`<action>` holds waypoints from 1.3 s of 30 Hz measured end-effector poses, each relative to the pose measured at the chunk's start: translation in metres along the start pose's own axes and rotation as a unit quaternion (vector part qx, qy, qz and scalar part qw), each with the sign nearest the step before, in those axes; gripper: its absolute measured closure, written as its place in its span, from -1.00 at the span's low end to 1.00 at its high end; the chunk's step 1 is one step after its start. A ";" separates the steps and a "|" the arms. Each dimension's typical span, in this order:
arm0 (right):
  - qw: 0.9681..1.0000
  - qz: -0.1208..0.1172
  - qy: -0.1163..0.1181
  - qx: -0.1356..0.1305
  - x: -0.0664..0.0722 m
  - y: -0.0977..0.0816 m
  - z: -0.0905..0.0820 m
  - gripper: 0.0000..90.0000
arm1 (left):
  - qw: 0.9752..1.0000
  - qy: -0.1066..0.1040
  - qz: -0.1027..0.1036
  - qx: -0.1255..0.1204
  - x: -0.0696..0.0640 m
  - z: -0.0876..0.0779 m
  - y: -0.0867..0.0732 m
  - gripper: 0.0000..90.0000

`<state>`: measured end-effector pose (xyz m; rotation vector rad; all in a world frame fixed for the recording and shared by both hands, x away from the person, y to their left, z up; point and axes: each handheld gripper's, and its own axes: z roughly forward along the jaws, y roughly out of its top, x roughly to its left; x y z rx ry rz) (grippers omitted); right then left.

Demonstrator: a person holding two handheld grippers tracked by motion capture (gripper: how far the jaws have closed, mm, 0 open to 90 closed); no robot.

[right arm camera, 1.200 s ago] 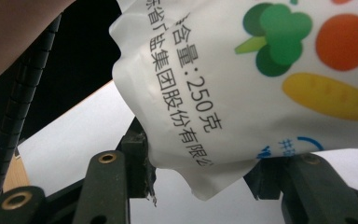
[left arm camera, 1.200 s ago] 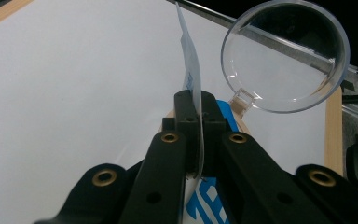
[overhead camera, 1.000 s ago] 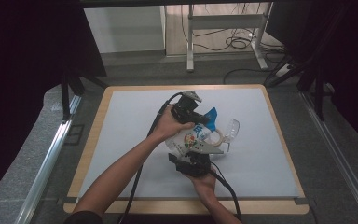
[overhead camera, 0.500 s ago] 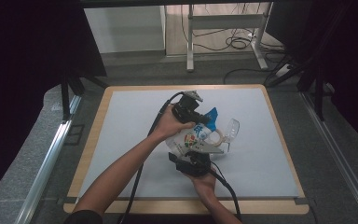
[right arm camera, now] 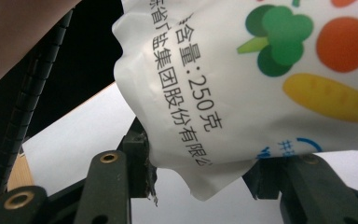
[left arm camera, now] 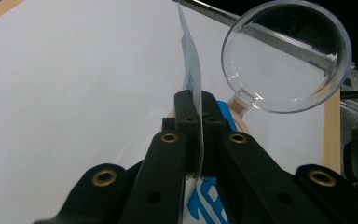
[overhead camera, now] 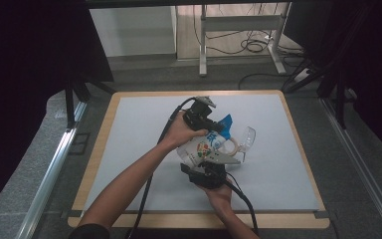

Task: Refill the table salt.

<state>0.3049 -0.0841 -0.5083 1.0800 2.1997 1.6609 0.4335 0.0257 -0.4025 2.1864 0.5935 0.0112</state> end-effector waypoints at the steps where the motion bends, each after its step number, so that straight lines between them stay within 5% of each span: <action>1: 1.000 0.001 0.001 -0.001 -0.001 0.000 -0.001 0.17 | 1.000 0.000 0.000 0.000 0.000 0.000 0.000 0.99; 39: 1.000 0.005 0.014 -0.010 0.001 0.004 -0.004 0.18 | 1.000 -0.006 0.001 0.004 0.001 0.005 0.002 0.99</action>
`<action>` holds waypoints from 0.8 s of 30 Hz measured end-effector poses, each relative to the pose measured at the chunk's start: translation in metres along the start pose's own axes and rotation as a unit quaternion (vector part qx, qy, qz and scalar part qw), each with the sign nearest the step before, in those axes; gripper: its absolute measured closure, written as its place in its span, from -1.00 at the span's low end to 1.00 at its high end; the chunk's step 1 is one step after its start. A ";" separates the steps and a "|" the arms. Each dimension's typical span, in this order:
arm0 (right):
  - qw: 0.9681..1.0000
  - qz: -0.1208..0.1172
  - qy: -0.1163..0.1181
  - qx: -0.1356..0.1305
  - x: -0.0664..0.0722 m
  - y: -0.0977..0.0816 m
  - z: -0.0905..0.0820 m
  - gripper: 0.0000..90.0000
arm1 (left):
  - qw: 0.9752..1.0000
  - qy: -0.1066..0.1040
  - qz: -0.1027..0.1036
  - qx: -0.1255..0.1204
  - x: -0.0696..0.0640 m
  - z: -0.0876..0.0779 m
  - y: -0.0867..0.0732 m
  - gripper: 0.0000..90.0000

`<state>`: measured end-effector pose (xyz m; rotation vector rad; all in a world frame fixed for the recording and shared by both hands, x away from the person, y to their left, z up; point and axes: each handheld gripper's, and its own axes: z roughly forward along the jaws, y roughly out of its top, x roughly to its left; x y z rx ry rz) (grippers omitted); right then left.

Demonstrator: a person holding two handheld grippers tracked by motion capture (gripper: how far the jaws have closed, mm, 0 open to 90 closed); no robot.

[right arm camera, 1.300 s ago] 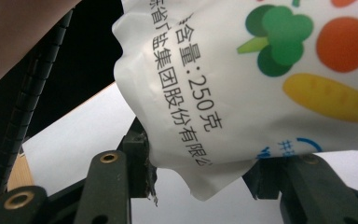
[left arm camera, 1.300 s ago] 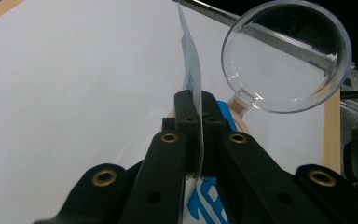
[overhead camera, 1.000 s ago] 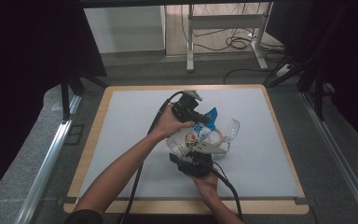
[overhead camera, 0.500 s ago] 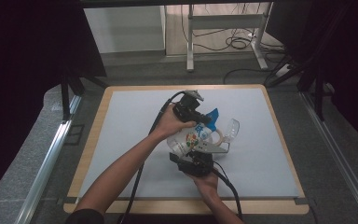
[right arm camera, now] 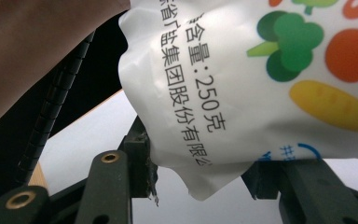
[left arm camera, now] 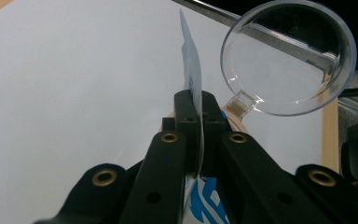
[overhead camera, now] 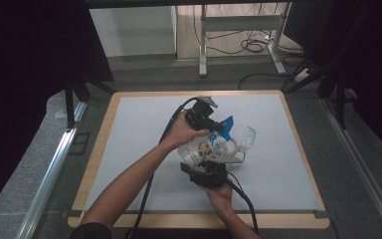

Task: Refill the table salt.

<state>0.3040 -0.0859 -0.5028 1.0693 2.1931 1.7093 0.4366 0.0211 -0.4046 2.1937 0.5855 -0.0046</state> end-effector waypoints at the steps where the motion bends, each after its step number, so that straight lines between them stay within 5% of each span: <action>1: 1.000 0.000 0.000 0.000 0.000 0.000 0.000 0.18 | 1.000 0.000 0.001 0.000 0.000 0.000 0.000 0.99; 24: 1.000 -0.002 0.001 -0.002 0.002 -0.001 0.001 0.18 | 1.000 0.004 0.003 -0.001 -0.003 -0.001 -0.001 1.00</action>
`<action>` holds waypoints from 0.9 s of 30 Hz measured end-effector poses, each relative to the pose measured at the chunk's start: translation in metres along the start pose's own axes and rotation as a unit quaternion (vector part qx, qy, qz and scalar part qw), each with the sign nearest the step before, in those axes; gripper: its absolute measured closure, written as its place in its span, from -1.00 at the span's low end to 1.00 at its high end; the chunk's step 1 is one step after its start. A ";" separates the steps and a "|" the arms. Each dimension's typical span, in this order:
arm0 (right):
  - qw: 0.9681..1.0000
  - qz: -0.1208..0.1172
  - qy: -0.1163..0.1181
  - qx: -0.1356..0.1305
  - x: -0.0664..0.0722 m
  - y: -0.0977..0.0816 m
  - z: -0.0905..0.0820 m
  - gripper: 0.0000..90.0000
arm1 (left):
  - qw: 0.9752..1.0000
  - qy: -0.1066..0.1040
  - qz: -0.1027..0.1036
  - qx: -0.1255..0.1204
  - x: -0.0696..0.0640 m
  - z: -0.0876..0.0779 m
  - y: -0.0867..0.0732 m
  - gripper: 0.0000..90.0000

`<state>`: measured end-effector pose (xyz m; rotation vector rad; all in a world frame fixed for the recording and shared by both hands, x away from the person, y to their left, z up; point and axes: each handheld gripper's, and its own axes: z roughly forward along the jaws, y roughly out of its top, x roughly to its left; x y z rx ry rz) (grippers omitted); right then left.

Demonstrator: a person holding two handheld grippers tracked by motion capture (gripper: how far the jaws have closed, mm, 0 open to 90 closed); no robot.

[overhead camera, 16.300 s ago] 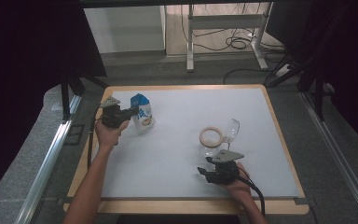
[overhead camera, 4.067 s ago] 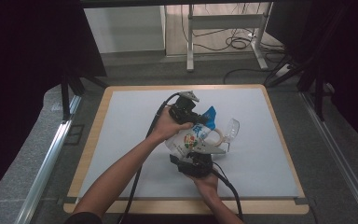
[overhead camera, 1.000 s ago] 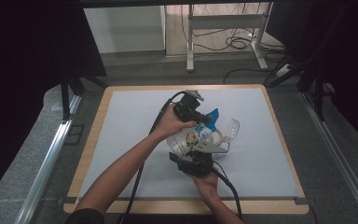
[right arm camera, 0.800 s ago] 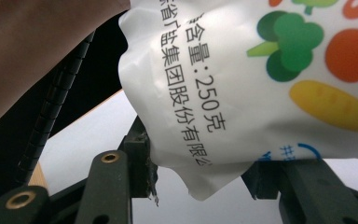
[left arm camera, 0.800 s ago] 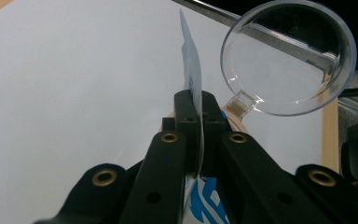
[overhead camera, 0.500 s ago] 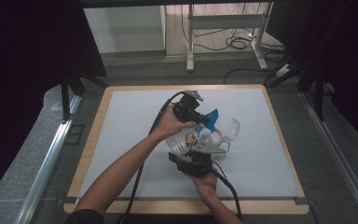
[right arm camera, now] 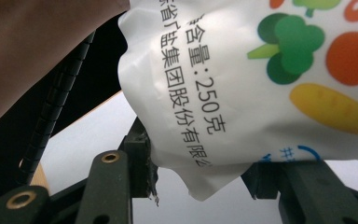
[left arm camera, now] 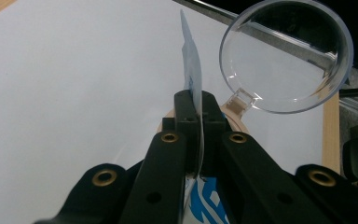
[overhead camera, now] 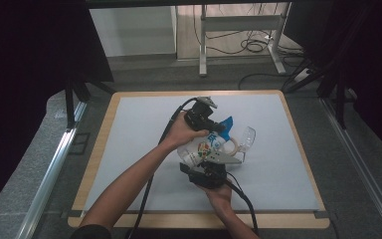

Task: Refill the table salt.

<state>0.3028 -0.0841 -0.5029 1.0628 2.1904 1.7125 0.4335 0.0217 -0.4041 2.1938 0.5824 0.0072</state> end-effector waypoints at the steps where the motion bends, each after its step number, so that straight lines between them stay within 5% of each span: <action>1: 1.000 0.000 0.000 0.000 0.000 0.000 0.000 0.18 | 1.000 0.000 0.000 0.000 0.000 0.000 0.000 0.99; 27: 1.000 0.006 0.004 -0.006 0.001 0.002 -0.002 0.18 | 1.000 -0.006 0.004 0.000 0.000 0.001 0.002 1.00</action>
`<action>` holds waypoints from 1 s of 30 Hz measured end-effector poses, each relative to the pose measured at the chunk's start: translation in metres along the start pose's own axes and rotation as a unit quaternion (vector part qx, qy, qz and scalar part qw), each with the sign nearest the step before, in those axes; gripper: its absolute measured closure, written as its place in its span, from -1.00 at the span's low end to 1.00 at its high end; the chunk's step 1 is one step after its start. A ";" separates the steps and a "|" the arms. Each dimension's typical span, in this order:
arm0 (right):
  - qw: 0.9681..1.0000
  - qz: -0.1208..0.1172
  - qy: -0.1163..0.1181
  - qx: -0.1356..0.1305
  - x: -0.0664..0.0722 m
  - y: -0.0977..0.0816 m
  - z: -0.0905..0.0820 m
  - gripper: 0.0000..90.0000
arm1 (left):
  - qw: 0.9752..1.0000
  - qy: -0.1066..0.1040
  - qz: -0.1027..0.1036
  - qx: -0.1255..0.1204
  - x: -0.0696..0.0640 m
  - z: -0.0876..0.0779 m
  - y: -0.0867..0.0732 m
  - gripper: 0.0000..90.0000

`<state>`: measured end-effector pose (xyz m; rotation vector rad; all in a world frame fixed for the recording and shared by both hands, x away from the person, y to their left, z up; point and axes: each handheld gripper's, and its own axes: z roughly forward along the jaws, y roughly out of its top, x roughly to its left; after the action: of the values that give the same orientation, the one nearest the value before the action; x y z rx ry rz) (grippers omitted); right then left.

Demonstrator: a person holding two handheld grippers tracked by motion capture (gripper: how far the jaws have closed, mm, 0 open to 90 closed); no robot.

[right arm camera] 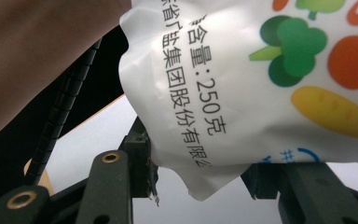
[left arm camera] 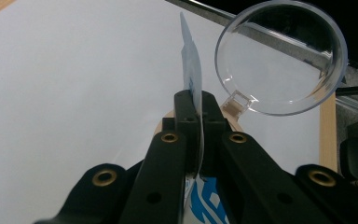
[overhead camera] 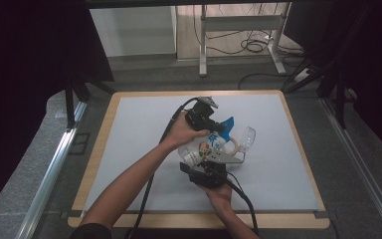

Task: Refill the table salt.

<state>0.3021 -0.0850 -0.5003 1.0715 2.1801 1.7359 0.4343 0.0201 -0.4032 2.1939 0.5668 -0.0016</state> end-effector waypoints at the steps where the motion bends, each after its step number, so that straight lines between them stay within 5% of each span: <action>1: 1.000 0.000 0.000 0.000 0.000 0.000 0.000 0.18 | 1.000 0.000 0.000 0.000 0.000 0.000 0.000 1.00; 30: 1.000 -0.005 -0.004 -0.003 0.001 0.002 -0.002 0.19 | 1.000 0.000 0.001 0.001 -0.003 0.002 0.003 0.99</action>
<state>0.3015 -0.0858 -0.4977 1.0620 2.1702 1.7289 0.4334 0.0156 -0.4018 2.1965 0.5637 -0.0007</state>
